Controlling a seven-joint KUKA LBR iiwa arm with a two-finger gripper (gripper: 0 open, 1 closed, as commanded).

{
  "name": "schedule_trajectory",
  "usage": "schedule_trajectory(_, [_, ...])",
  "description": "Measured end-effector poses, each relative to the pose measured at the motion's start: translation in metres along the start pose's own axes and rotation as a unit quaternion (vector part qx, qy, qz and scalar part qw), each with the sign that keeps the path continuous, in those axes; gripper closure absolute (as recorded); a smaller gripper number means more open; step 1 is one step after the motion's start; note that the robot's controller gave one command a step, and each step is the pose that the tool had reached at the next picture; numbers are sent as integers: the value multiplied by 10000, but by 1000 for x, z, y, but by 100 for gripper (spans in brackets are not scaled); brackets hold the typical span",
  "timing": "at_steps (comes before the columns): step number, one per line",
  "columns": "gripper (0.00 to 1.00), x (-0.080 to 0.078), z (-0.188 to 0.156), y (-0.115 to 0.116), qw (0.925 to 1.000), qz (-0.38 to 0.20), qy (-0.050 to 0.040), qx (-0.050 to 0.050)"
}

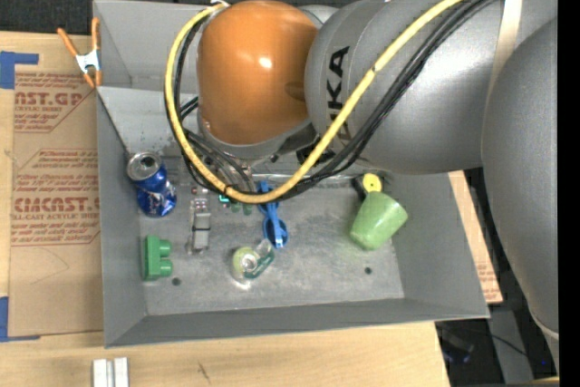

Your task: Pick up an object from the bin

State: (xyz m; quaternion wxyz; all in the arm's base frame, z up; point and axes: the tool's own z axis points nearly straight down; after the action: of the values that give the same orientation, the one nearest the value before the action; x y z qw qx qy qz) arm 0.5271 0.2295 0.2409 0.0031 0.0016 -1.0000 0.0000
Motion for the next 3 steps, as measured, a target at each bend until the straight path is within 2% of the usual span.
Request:
schedule_trajectory(1, [0, -35, 145, 17, 9997, -261, -4, 5])
schedule_trajectory(2, [0, 16, 173, -1, 9956, -941, -11, 7])
schedule_trajectory(3, [100, 14, 172, 0, 9956, -932, -27, -3])
